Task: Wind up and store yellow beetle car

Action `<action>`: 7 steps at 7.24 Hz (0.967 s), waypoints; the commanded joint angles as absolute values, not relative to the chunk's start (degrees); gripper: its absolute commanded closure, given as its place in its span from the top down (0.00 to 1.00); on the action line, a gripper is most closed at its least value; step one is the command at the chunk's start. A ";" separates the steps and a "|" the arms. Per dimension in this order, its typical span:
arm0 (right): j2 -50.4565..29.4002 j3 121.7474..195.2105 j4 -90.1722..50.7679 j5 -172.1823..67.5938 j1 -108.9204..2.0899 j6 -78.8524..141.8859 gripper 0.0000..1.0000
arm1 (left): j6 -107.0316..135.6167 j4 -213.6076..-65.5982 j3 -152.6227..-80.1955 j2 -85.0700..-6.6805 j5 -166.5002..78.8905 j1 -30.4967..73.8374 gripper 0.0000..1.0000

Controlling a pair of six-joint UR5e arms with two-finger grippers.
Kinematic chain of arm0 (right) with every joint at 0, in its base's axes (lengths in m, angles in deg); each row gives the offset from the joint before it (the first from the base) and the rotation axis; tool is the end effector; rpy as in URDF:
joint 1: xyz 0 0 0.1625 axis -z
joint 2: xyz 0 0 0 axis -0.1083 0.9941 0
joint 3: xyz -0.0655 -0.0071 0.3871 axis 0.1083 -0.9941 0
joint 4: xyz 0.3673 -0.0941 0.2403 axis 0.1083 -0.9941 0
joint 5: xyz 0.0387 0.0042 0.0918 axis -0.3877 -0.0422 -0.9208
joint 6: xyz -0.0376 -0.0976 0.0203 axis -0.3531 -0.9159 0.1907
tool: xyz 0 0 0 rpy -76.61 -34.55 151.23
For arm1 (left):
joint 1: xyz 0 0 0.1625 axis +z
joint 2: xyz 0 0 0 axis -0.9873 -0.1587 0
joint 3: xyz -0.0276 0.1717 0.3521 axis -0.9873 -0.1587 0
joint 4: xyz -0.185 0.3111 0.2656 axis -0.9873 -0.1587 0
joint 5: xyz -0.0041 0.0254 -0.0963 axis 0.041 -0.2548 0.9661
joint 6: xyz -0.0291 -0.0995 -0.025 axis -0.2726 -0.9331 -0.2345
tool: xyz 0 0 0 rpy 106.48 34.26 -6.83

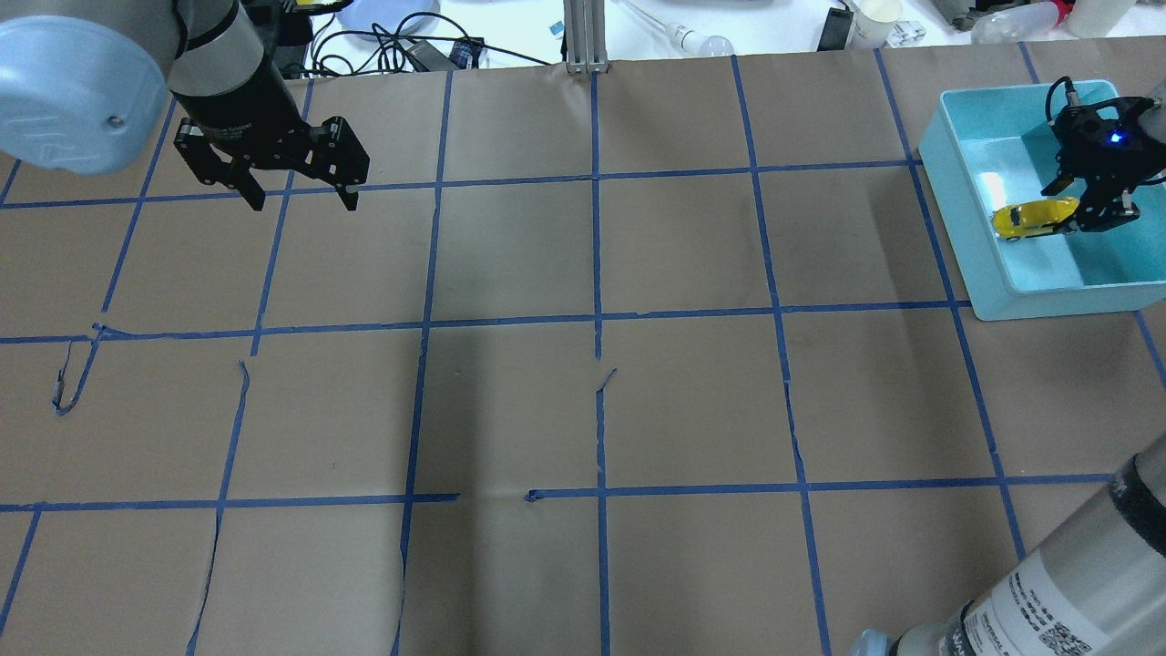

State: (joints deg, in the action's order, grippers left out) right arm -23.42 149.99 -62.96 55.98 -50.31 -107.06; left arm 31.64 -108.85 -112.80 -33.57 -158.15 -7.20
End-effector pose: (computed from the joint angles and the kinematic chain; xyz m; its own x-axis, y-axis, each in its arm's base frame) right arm -0.2668 -0.6613 0.1919 -0.0244 -0.9964 0.0810 -0.9987 0.0207 -0.0469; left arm -0.1085 -0.5804 0.4104 -0.9987 0.0122 -0.0489 0.0119 0.9999 0.0054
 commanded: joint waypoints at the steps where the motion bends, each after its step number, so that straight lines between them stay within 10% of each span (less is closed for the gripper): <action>1: -18.83 149.77 -61.97 56.07 -51.17 -104.54 1.00 | 31.57 -108.32 -112.80 -33.66 -158.15 -7.20 1.00; 7: -2.30 150.04 -41.05 60.09 -74.59 -55.61 1.00 | 31.66 -108.31 -112.80 -33.66 -158.15 -7.11 1.00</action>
